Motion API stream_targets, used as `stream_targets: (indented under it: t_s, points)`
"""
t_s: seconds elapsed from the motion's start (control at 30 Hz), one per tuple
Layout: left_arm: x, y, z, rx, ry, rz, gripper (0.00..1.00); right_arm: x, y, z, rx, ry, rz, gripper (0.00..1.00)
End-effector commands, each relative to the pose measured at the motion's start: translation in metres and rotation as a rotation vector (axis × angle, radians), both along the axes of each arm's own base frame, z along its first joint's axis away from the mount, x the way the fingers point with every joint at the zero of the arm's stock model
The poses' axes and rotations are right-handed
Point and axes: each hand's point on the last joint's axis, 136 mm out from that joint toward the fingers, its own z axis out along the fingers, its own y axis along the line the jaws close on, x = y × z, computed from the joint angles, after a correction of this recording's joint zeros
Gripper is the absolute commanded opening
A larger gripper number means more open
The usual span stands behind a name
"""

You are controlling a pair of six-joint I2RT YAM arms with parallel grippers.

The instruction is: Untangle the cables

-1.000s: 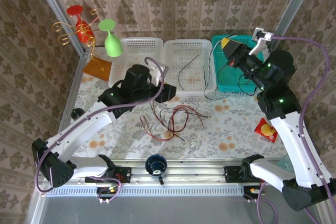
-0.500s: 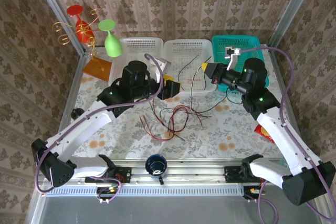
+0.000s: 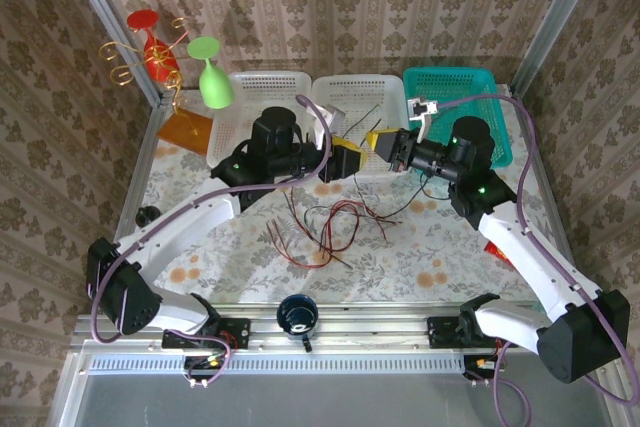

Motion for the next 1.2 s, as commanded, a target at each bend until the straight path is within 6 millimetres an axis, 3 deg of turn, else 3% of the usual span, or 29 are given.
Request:
stream_targets:
  t_s: [0.0,0.17,0.27,0.33,0.5,0.53,0.63,0.7,0.93,1.17]
  points:
    - [-0.002,-0.003,0.014,-0.061,-0.015,-0.031,0.43,-0.006,0.007,0.008,0.008,-0.058,0.052,0.00]
    - [0.001,-0.002,0.005,-0.044,-0.008,-0.013,0.32,-0.008,0.010,0.012,0.020,-0.063,0.067,0.00]
    - [0.003,-0.001,0.001,-0.035,-0.011,0.003,0.12,-0.008,0.010,0.012,0.024,-0.058,0.066,0.00]
    - [0.004,0.001,0.001,-0.036,-0.017,0.014,0.05,-0.008,0.011,0.012,0.026,-0.056,0.068,0.00]
    - [0.005,0.004,0.003,-0.044,-0.026,0.035,0.00,-0.009,0.011,0.014,0.025,-0.051,0.073,0.00]
    - [0.005,0.004,0.005,-0.048,-0.029,0.035,0.00,-0.008,0.009,0.014,0.019,-0.050,0.058,0.03]
    - [0.004,0.007,0.006,-0.054,-0.031,0.045,0.00,-0.004,0.001,0.015,0.017,-0.056,-0.007,0.51]
    - [0.004,0.009,0.005,-0.053,-0.032,0.053,0.00,-0.003,-0.003,0.018,0.034,-0.060,-0.029,0.60]
    - [0.002,0.011,0.002,-0.045,-0.030,0.061,0.00,0.013,-0.015,0.017,0.084,0.003,-0.097,0.60]
    - [0.001,0.011,0.000,-0.038,-0.028,0.062,0.00,0.021,-0.009,0.029,0.111,0.046,-0.059,0.55]
